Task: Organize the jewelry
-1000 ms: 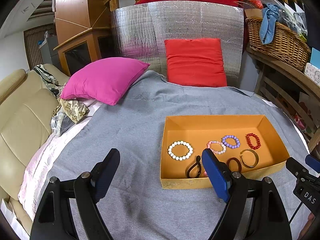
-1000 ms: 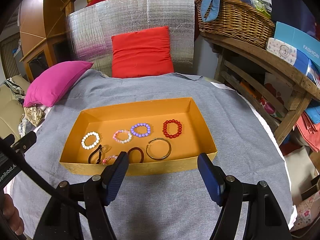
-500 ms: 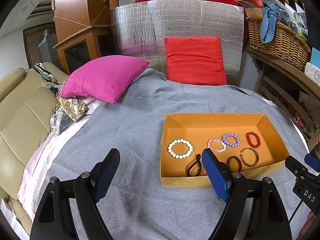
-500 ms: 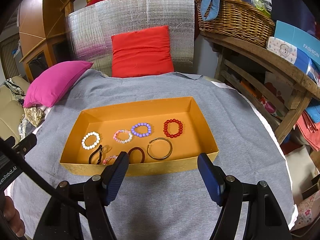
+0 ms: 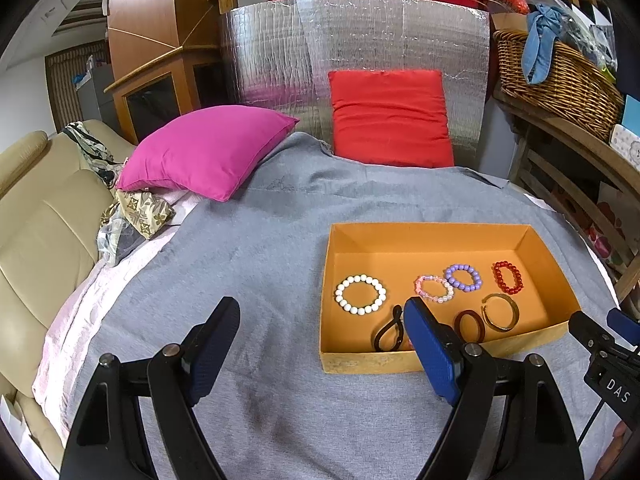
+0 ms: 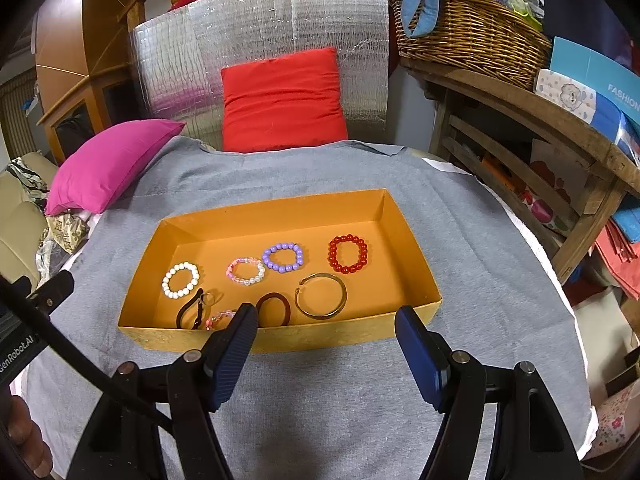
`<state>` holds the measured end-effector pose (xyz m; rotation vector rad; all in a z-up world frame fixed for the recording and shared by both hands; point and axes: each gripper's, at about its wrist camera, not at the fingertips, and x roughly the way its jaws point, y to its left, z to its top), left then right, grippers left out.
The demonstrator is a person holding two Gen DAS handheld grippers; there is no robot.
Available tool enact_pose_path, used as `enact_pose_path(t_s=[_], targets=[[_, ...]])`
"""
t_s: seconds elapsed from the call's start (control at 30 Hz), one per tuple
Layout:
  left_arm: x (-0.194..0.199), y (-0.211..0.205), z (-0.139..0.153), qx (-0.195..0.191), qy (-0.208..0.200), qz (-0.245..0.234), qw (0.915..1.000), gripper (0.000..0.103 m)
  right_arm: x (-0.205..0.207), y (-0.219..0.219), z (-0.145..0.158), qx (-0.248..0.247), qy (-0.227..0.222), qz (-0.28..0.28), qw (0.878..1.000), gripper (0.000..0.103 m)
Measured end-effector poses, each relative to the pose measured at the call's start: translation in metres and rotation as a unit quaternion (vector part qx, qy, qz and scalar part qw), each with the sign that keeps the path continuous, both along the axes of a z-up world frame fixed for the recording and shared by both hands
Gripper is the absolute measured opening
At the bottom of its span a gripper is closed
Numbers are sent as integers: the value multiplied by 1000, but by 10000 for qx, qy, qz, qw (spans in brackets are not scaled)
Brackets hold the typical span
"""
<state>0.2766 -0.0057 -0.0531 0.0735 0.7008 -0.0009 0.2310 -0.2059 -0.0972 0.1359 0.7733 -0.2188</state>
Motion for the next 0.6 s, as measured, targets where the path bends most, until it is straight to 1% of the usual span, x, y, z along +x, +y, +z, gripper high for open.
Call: enact_pose_path(t_s=[0.6], targets=[[7, 1, -8, 9, 62, -1, 10000, 84, 6, 3, -5, 9, 32, -12, 10000, 75]])
